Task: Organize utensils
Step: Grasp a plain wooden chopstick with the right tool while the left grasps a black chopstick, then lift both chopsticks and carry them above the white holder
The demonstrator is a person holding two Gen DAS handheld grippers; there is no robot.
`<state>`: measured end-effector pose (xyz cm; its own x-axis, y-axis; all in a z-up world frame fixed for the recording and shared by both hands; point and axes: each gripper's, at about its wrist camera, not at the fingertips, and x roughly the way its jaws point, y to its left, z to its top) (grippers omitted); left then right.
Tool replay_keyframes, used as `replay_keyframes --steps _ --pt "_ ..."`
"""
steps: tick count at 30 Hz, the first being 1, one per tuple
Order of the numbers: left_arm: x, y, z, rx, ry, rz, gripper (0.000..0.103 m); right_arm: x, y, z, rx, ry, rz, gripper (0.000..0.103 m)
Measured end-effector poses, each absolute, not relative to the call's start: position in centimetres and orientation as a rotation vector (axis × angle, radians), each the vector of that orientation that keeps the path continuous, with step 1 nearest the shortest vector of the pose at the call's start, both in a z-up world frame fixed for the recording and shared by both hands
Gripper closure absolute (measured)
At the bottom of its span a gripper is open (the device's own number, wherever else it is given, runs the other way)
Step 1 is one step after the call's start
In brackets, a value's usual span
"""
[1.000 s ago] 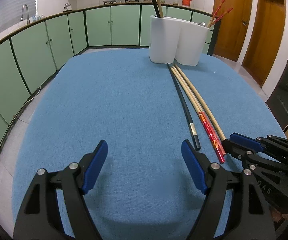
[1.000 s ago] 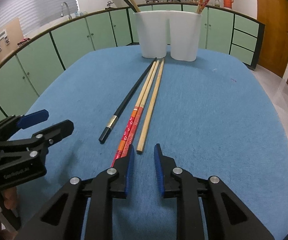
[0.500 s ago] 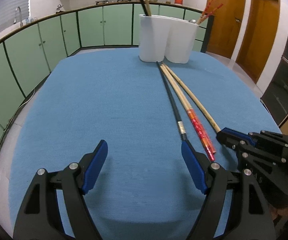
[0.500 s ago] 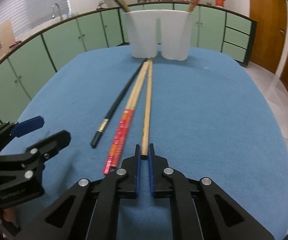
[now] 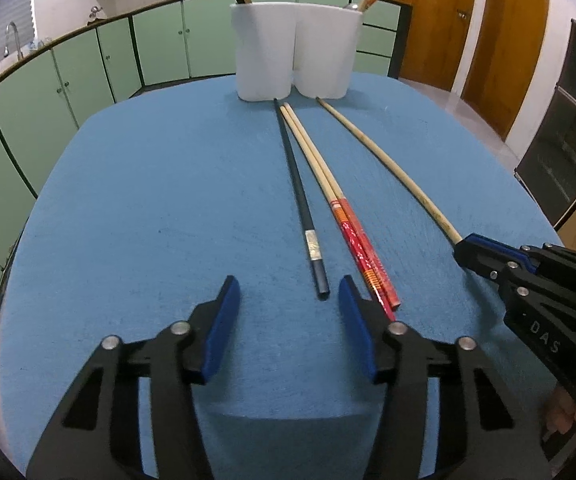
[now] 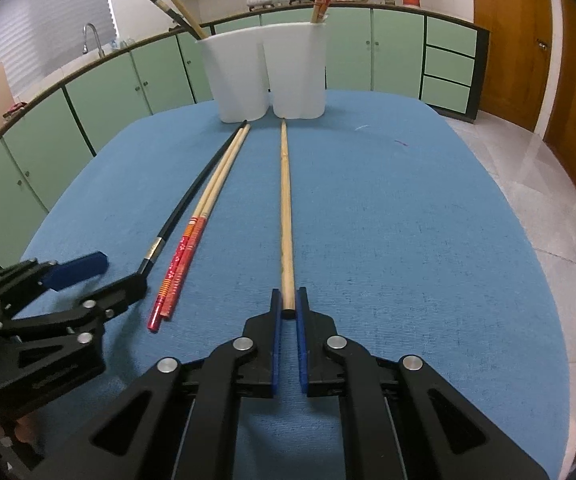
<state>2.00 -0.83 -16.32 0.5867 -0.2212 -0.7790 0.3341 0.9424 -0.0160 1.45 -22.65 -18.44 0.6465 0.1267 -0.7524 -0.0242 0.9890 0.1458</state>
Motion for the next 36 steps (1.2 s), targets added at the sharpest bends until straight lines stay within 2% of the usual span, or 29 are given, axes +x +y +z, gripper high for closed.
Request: replay_keyframes --steps 5,7,10,14,17,26,36 --pt "2.1 -1.5 -16.3 0.139 0.886 -0.333 0.067 1.4 -22.8 -18.5 0.136 0.864 0.098 0.096" --pt "2.1 -2.0 -16.3 0.137 0.888 -0.343 0.080 1.4 -23.0 -18.5 0.143 0.865 0.105 0.096" --pt "2.0 -2.6 -16.4 0.146 0.886 -0.348 0.088 1.3 -23.1 -18.5 0.142 0.866 0.109 0.096" --pt "2.1 -2.8 -16.4 0.132 0.888 -0.338 0.090 1.3 -23.1 -18.6 0.135 0.868 0.108 0.096" --pt "2.1 -3.0 -16.4 0.119 0.891 -0.336 0.095 1.3 -23.2 -18.7 0.137 0.867 0.110 0.096" --pt "1.7 -2.5 -15.7 0.113 0.896 -0.325 0.097 0.9 -23.5 -18.4 0.155 0.858 0.118 0.097" --pt "0.1 -0.5 -9.9 0.144 0.769 -0.310 0.097 -0.7 -24.5 -13.8 0.130 0.751 0.119 0.097"
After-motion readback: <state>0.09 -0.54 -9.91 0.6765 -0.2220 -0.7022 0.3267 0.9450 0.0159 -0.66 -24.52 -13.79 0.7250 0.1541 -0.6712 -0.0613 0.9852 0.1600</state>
